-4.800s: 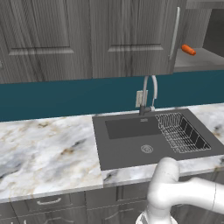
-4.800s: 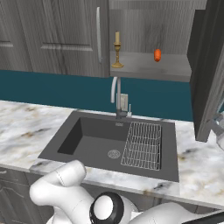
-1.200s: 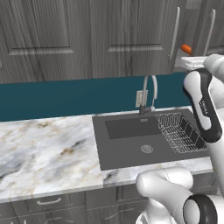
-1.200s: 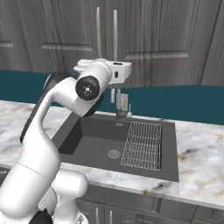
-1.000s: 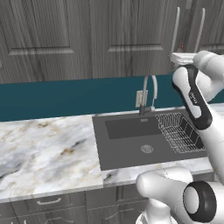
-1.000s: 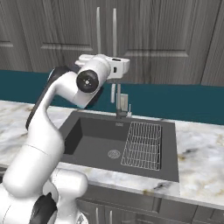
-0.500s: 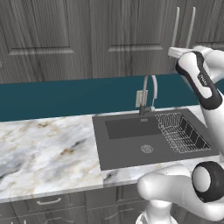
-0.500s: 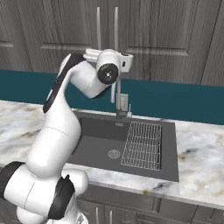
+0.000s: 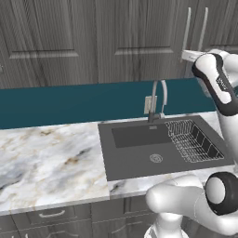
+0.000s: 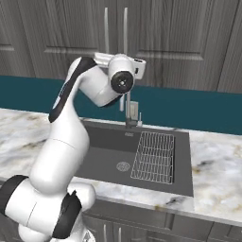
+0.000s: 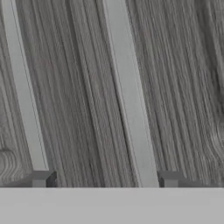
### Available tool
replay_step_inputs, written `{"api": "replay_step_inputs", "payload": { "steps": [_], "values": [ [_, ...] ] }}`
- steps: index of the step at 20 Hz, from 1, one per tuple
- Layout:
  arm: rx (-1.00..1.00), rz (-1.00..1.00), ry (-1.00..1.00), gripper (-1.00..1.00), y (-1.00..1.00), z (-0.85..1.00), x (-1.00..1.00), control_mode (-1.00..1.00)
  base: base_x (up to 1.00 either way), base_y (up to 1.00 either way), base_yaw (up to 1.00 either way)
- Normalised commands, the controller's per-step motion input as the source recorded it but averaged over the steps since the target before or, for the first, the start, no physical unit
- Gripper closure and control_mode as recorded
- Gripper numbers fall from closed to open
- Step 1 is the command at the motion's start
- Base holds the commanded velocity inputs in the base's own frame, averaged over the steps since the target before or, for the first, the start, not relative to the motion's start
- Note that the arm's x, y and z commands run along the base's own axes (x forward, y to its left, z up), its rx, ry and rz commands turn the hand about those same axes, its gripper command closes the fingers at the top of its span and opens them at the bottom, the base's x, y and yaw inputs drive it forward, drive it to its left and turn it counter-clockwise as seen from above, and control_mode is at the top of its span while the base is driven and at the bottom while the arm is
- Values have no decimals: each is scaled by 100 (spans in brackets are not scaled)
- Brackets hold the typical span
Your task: Pick the candle and candle from the dining table and place them in the open cabinet. Close the cabinet after placing the objects.
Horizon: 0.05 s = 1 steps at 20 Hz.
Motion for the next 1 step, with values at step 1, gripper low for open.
{"api": "replay_step_inputs", "payload": {
  "steps": [1],
  "values": [
    [0, 0, 4, -100, 5, 0, 32, -100, 0, 0, 0]
  ]
}}
